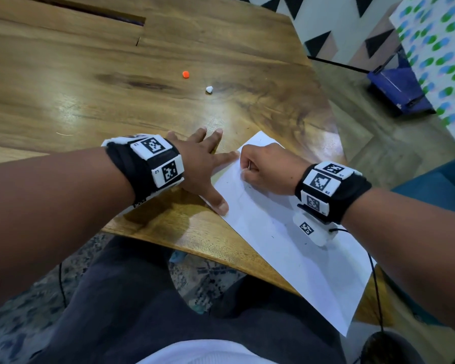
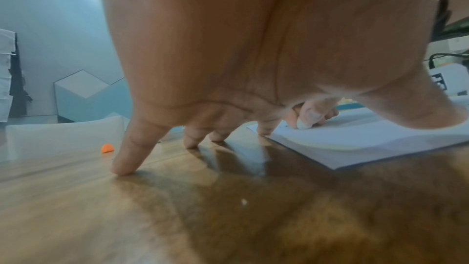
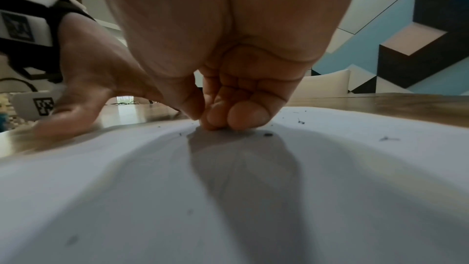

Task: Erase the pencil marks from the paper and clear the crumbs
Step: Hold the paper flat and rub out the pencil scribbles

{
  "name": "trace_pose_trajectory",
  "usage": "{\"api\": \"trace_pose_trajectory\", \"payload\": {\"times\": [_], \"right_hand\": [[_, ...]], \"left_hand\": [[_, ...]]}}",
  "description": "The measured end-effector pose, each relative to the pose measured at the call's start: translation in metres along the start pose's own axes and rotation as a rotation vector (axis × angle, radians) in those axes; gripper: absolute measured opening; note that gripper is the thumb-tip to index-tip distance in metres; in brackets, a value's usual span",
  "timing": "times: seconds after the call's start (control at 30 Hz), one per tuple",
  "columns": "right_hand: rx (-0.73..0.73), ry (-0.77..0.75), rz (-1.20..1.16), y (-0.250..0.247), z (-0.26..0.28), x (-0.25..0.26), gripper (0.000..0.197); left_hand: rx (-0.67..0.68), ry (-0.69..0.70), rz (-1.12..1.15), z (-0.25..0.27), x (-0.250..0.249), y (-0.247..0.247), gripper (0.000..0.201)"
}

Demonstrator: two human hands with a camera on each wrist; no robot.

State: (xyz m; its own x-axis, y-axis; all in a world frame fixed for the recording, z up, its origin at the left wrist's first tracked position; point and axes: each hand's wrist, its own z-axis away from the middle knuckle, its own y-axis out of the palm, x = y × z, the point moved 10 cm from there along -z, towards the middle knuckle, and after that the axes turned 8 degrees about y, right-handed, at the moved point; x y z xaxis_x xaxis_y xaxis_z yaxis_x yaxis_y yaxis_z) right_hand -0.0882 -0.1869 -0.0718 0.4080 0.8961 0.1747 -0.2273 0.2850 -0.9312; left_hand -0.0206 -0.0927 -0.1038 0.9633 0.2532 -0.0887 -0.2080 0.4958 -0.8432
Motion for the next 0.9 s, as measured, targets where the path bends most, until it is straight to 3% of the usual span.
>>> {"api": "trace_pose_trajectory", "payload": {"times": [0.13, 0.3, 0.57, 0.8, 0.9], "right_hand": [[0.015, -0.050, 0.028, 0.003, 0.013, 0.011, 0.008], [0.155, -0.225, 0.032, 0.026, 0.045, 0.044, 0.009], [-0.050, -0.046, -0.053, -0.006, -0.007, 0.017, 0.011], [0.126, -0.201, -0.023, 0.024, 0.044, 0.037, 0.008], [0.090, -0.177, 0.004, 0.017, 0.037, 0.032, 0.009]], "left_hand": [[-0.014, -0.020, -0.006, 0.002, -0.005, -0.001, 0.138], [-0.006, -0.025, -0.003, 0.003, -0.006, 0.000, 0.138], [0.012, -0.027, -0.003, 0.004, -0.008, 0.000, 0.134], [-0.009, -0.022, 0.007, 0.003, -0.007, 0.001, 0.139], [-0.006, -0.017, 0.024, 0.003, -0.007, 0.001, 0.138]]}}
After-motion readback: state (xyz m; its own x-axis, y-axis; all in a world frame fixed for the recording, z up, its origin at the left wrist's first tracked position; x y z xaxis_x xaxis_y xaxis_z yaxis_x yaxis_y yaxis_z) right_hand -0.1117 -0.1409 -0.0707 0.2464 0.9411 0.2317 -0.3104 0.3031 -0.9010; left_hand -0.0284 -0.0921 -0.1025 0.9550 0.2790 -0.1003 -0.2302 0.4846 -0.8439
